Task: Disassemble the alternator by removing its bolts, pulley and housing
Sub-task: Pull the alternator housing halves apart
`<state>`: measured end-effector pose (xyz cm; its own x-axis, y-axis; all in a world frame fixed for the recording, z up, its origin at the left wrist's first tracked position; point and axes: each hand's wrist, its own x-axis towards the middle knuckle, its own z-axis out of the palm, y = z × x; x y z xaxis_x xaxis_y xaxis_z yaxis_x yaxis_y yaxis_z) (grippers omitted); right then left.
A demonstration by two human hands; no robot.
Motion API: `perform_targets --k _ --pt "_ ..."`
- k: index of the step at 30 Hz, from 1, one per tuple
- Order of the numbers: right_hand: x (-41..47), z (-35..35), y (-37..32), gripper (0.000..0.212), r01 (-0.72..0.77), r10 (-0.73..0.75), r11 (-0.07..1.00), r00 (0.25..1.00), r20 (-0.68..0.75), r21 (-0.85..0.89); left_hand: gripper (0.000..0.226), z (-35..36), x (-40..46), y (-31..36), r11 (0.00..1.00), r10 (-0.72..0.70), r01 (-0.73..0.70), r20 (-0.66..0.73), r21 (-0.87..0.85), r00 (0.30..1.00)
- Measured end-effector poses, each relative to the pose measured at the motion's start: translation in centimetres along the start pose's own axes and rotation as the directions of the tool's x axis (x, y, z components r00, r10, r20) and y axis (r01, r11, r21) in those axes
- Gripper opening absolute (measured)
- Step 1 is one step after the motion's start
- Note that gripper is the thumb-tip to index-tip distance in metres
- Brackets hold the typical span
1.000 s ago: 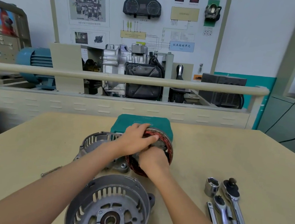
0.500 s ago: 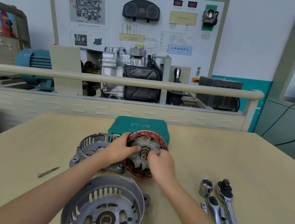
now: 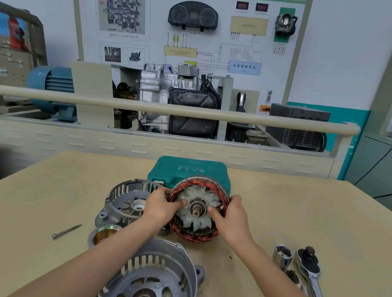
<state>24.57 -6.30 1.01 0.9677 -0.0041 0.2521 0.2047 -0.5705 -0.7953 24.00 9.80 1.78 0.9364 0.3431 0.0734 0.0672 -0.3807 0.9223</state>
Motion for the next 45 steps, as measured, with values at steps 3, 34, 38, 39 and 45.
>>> perform_targets --k 3,34,38,39,45 --pt "0.1 0.5 0.3 0.041 -0.017 0.017 1.000 0.999 -0.036 0.008 0.043 0.2 0.1 -0.1 0.999 -0.001 0.003 -0.028 0.042 1.000" --pt "1.7 -0.3 2.6 0.041 -0.231 0.232 0.909 0.972 0.040 0.347 0.044 1.9 0.2 2.0 0.965 0.097 -0.090 -0.018 0.245 0.995" --pt "1.6 0.0 2.6 0.032 -0.247 0.259 0.898 0.966 0.017 0.364 0.042 2.2 0.0 2.0 0.966 0.105 -0.095 -0.029 0.240 0.994" --pt "1.4 0.0 2.5 0.028 -0.248 0.270 0.907 0.963 -0.017 0.342 0.041 2.3 -0.3 1.9 0.963 0.121 -0.105 -0.052 0.247 0.991" --pt "0.3 -0.5 2.2 0.031 -0.215 0.234 0.941 0.971 -0.042 0.260 0.043 2.8 -1.9 1.8 0.938 0.207 -0.170 -0.097 0.303 0.973"
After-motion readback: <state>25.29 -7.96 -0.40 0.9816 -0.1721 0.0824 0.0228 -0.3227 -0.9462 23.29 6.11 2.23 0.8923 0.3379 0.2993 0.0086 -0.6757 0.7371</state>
